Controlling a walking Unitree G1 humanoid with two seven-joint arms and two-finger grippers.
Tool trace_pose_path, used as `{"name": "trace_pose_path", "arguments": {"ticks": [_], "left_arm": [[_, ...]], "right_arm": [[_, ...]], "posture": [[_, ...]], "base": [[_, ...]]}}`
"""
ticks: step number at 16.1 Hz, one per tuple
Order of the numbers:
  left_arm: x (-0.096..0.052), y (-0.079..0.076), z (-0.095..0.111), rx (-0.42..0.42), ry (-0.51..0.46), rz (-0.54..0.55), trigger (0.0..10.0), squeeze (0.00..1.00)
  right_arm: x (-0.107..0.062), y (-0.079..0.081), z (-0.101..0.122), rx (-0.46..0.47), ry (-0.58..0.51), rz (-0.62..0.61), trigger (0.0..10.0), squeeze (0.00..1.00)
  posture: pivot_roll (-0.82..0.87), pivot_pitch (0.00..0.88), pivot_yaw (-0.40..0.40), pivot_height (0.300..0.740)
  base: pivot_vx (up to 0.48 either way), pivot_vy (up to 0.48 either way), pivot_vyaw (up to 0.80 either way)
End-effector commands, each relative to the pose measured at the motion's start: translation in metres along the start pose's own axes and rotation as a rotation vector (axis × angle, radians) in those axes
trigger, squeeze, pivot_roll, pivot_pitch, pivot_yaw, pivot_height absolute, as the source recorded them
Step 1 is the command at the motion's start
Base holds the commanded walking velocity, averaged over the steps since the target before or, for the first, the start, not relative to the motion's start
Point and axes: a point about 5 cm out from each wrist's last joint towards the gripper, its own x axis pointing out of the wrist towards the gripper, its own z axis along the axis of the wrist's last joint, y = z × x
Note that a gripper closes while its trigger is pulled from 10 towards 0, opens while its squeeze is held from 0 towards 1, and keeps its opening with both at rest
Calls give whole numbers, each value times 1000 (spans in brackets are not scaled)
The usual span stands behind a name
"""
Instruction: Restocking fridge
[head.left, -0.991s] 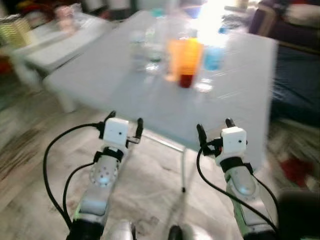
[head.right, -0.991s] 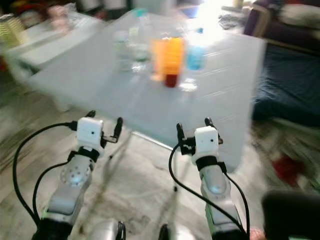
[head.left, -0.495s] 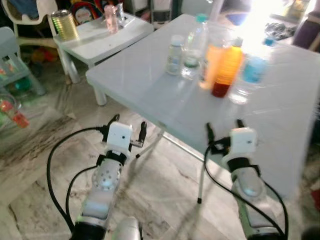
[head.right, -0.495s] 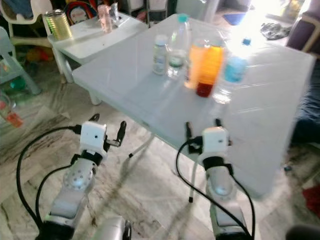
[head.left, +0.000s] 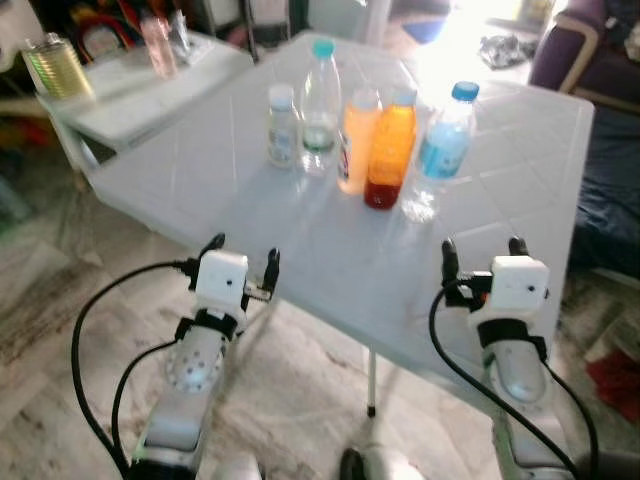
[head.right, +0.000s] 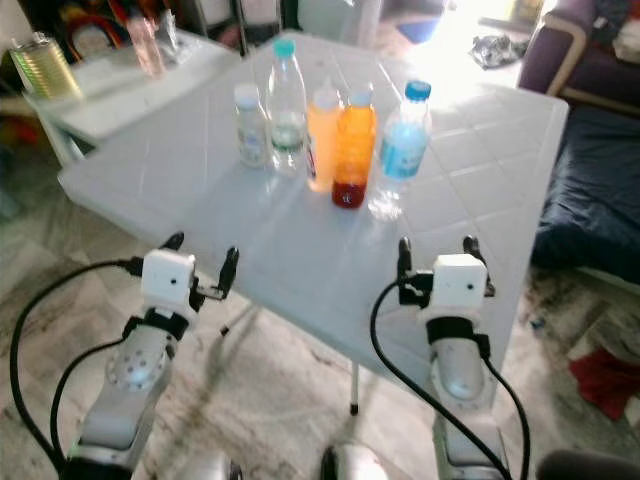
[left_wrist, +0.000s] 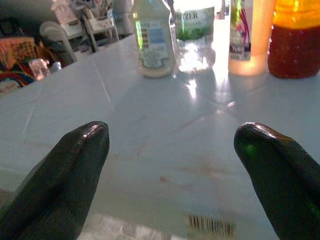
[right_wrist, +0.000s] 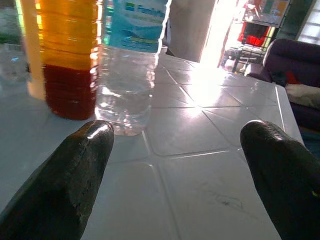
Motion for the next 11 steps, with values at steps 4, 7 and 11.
{"name": "trace_pose_path", "arguments": {"ticks": [4, 7, 11], "left_arm": [[-4, 6, 0, 9, -3, 8, 10000, 0], [-4, 4, -1, 7, -2, 4, 10000, 0], [-6, 5, -2, -13, 10, 20, 10000, 0]], "right_arm": [[17, -4, 21, -16, -71, -1, 10000, 0], [35, -3, 36, -69, -129, 94, 10000, 0], [65, -16, 66, -89, -189, 102, 10000, 0]], "posture": [[87, 96, -3, 740], [93, 97, -3, 740], [107, 110, -4, 740]], "base": [[0, 0, 0], [0, 0, 0], [0, 0, 0]]}}
